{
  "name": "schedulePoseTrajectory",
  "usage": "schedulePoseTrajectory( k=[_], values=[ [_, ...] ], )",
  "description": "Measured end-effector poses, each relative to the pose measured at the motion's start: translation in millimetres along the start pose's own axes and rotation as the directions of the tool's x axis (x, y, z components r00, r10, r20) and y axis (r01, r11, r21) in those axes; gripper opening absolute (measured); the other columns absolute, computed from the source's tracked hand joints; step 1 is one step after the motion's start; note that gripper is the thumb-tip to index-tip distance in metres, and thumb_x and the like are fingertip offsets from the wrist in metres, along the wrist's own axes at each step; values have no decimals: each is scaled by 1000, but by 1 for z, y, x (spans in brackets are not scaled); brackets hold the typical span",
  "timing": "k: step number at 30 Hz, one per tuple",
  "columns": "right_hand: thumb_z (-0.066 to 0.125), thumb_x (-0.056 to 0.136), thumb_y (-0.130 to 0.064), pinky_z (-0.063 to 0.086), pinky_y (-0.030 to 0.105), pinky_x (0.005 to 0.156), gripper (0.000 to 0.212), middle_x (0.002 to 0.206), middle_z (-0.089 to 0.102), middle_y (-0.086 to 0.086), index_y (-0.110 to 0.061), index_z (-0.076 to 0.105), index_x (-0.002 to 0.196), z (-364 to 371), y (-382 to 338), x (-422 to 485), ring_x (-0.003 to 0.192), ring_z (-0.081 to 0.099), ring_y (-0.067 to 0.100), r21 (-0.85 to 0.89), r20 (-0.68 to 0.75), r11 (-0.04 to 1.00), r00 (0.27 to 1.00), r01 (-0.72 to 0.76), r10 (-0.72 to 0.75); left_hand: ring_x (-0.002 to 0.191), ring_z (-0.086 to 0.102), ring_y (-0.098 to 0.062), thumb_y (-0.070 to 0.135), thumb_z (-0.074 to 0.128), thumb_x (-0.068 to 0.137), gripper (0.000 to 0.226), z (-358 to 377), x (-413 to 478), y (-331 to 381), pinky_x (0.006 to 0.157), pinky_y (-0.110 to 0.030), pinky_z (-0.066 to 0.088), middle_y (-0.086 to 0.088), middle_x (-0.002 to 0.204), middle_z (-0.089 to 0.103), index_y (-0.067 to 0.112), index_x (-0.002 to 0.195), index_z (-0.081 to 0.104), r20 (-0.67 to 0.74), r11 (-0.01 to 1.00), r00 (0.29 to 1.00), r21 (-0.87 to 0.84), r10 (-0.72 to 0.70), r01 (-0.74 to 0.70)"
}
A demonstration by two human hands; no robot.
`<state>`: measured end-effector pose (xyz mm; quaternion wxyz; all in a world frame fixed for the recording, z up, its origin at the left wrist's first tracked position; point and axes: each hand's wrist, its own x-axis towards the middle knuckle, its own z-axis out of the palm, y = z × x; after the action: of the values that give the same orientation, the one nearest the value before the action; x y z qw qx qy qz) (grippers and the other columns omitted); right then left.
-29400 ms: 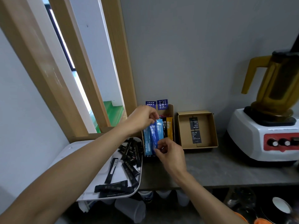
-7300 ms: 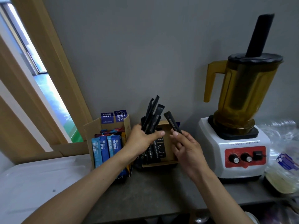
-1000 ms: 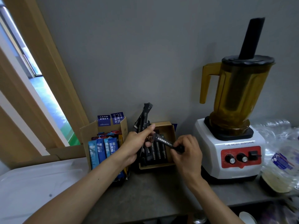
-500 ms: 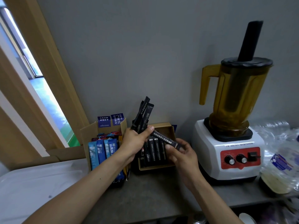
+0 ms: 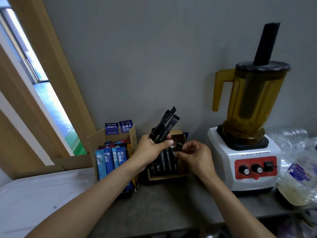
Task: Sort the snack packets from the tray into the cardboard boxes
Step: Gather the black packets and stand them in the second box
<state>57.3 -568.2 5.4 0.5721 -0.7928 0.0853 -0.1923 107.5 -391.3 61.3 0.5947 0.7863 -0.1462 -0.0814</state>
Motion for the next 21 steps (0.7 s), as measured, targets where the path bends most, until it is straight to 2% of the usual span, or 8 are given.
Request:
schedulePoseTrajectory(
  k=[3,7,10,12,15,18,21],
  values=[
    [92,73,-25,57,19,63,23,80,76,-3,-22,72,85,0,0,5,74,72,4,-46,79,999,997,25,-22,96,68,-3,27,81,86,24,5,2,5,79,-23,51,10,99,74,30,106,68,82,998,996,62,-23,18],
    [88,80,-25,58,19,65,20,86,76,-6,-25,73,93,0,4,3,80,72,2,-62,76,998,997,12,-7,94,68,-13,28,79,88,22,15,12,-2,83,-32,54,6,96,72,31,103,64,9,994,998,91,-68,67],
    [83,85,-24,60,23,71,20,92,72,-12,-29,72,101,3,14,-3,83,68,0,-238,-11,970,998,55,-60,91,70,-16,23,78,88,14,24,25,-13,88,-38,56,0,91,76,23,99,69,-35,983,990,116,-138,141],
    [80,87,-22,55,18,69,22,102,66,-14,-30,70,105,8,21,-13,81,64,1,-409,-22,897,981,167,-193,88,72,-17,20,76,89,9,30,35,-18,88,-37,56,-3,87,79,17,97,73,-39,975,983,126,-182,185],
    [74,89,-20,55,18,71,23,117,58,-8,-25,71,111,15,30,-26,87,63,7,-566,70,763,940,314,-335,83,71,-19,21,77,88,8,37,49,-24,83,-35,55,-5,86,78,15,92,73,-68,953,975,204,-212,222],
    [65,95,-24,57,24,73,20,118,62,-4,-24,71,113,22,33,-34,98,62,13,-691,192,628,928,359,-319,86,72,-21,25,80,84,15,45,59,-29,84,-35,58,-5,88,77,14,92,73,-63,924,971,301,-229,237],
    [60,96,-24,58,32,69,18,113,64,2,-20,71,110,26,32,-35,98,63,20,-752,225,561,935,346,-276,90,71,-21,24,81,82,21,52,64,-34,82,-34,58,-4,93,76,15,100,74,-60,900,977,380,-204,211]
  ],
)
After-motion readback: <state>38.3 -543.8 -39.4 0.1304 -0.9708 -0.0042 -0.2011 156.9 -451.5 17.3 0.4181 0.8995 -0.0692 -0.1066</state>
